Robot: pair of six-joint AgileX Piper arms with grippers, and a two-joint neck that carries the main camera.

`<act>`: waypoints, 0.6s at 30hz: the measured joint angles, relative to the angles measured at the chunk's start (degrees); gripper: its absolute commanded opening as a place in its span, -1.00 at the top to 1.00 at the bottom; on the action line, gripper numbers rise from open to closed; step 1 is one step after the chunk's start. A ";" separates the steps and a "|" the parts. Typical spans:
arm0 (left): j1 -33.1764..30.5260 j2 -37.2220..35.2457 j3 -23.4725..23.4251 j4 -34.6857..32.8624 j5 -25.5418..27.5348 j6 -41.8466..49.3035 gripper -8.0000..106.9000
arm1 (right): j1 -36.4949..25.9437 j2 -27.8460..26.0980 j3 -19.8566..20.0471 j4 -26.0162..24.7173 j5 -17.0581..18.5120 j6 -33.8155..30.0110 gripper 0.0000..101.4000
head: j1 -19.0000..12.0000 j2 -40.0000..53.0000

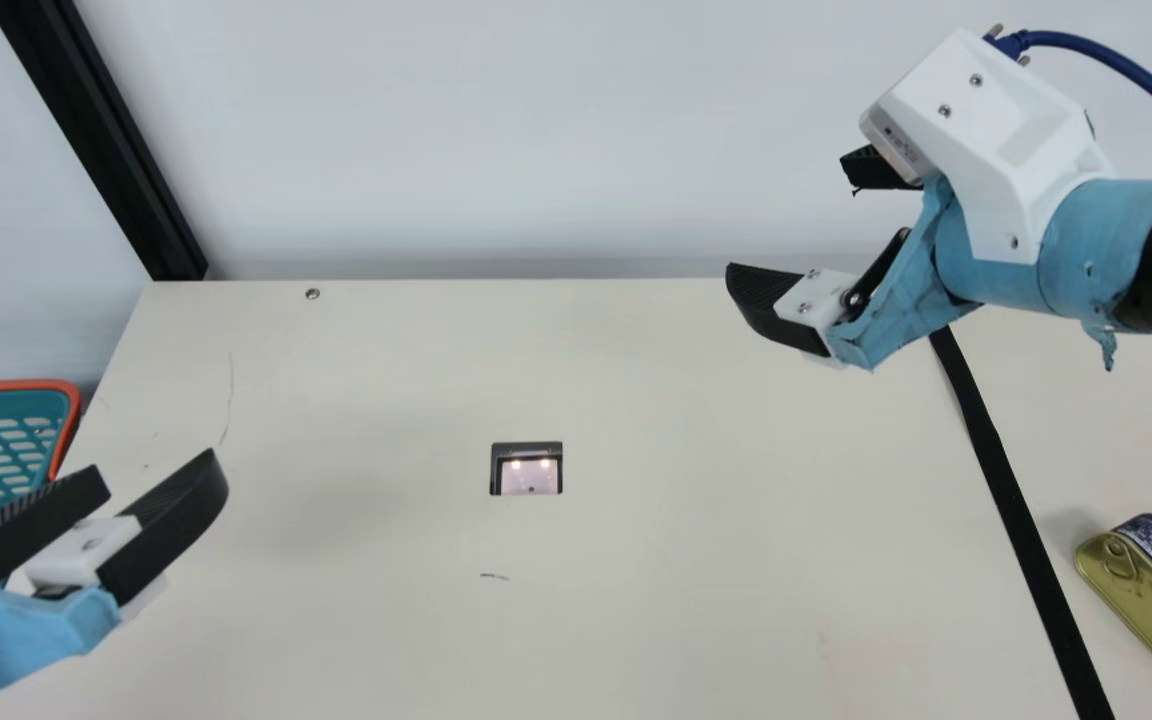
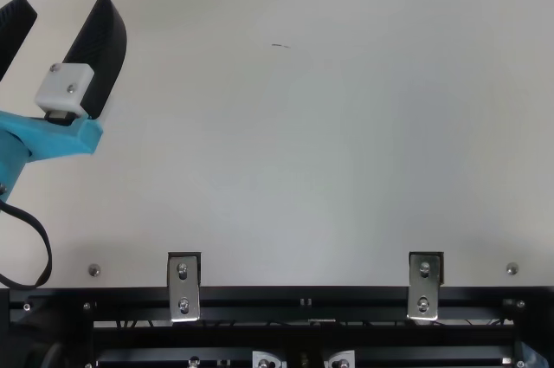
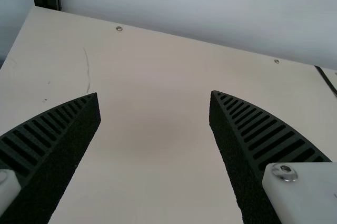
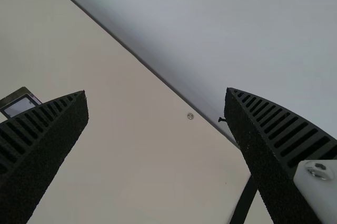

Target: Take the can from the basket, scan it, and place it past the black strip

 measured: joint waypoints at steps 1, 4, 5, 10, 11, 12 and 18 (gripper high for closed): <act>0.00 0.00 0.00 0.00 0.00 0.00 -0.71 | 0.05 0.00 0.00 0.00 0.00 0.00 -1.00 | 0.00 0.00; -0.36 -0.28 -0.11 1.20 -0.10 -1.18 -0.71 | 0.75 -0.31 -0.36 -1.04 -0.37 1.57 -1.00 | 0.00 0.00; -0.36 -0.66 -0.21 1.85 -0.10 -1.80 -0.71 | 0.99 -0.56 -0.23 -1.16 -0.37 2.18 -1.00 | 0.00 0.00; -0.50 -3.47 0.39 5.24 -0.10 -3.40 -0.71 | 1.57 -3.38 2.25 -1.10 -2.58 1.74 -1.00 | 0.29 0.00; -0.50 -4.20 0.55 6.05 -0.10 -3.64 -0.71 | 1.54 -3.94 2.97 -0.77 -2.90 1.25 -1.00 | 0.29 0.00; -0.26 -4.99 0.79 6.86 -0.24 -3.88 -0.71 | 1.54 -4.65 3.72 -0.50 -3.44 0.84 -1.00 | 0.29 0.00; 0.74 -9.75 1.76 11.79 -0.50 -5.38 -0.71 | 0.56 -8.98 8.29 2.37 -6.43 -3.04 -1.00 | 0.00 0.00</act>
